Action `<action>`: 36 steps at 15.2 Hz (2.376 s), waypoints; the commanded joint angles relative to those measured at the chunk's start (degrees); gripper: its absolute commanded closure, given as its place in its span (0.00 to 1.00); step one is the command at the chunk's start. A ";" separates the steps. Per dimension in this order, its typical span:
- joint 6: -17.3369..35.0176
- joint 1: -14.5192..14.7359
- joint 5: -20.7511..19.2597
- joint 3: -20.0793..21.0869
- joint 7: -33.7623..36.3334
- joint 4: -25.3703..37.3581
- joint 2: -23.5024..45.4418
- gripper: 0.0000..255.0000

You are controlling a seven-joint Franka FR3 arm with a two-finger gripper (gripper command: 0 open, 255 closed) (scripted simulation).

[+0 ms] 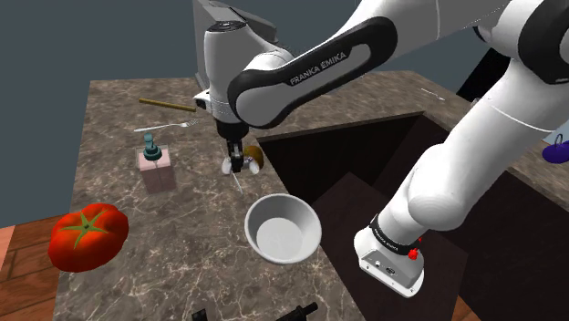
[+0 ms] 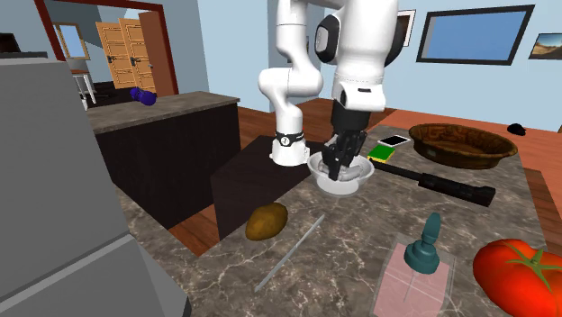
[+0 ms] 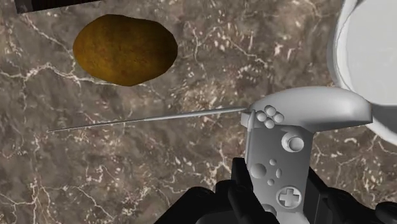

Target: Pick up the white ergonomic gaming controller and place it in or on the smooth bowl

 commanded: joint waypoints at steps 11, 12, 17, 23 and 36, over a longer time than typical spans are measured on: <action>-0.96 9.49 13.50 2.98 1.43 -23.02 -25.11 1.00; -1.57 10.77 14.65 3.25 1.90 -24.54 -27.26 1.00; 1.98 11.68 15.75 4.42 2.64 -27.38 -26.50 1.00; 8.48 11.04 15.67 6.01 3.29 -29.40 -21.98 1.00; 11.53 10.60 15.38 6.76 3.73 -30.14 -19.62 0.00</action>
